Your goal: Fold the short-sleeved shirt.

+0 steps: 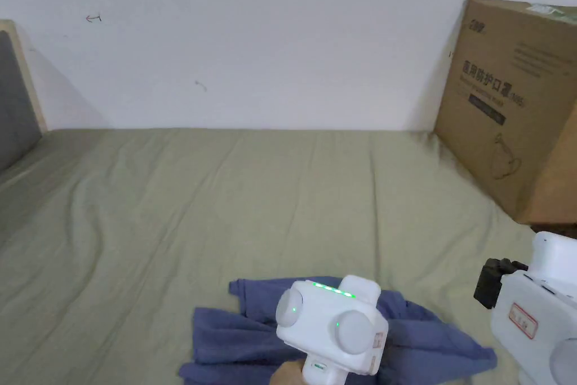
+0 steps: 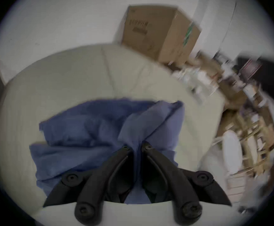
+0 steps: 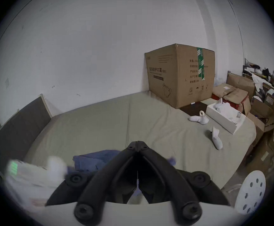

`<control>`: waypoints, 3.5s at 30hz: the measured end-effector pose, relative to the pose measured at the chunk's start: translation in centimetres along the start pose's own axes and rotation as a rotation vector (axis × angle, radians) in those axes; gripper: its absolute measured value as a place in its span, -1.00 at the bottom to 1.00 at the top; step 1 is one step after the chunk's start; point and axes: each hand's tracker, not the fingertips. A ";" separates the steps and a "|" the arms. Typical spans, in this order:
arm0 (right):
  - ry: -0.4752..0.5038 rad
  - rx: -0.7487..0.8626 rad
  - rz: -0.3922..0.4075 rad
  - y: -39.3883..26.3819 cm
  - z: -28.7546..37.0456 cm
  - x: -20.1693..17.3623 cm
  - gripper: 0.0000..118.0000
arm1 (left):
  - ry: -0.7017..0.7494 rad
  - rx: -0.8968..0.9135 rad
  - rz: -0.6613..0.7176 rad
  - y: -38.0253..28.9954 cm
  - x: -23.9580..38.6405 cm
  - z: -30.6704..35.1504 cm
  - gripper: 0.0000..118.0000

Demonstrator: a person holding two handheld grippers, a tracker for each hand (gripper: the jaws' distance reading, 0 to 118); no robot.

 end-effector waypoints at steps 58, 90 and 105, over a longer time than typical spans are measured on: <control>0.298 -0.402 0.373 -2.3 -20.2 -11.3 0.19 | 0.217 0.038 0.483 -2.1 -25.0 1.8 -0.94; 0.206 -0.287 0.247 15.7 -22.2 -5.9 -0.92 | 0.469 0.232 0.280 5.4 -26.4 17.4 -0.94; 0.168 0.012 0.030 37.8 -13.3 -5.4 -0.92 | 0.657 0.532 0.291 18.7 -30.7 37.5 -0.94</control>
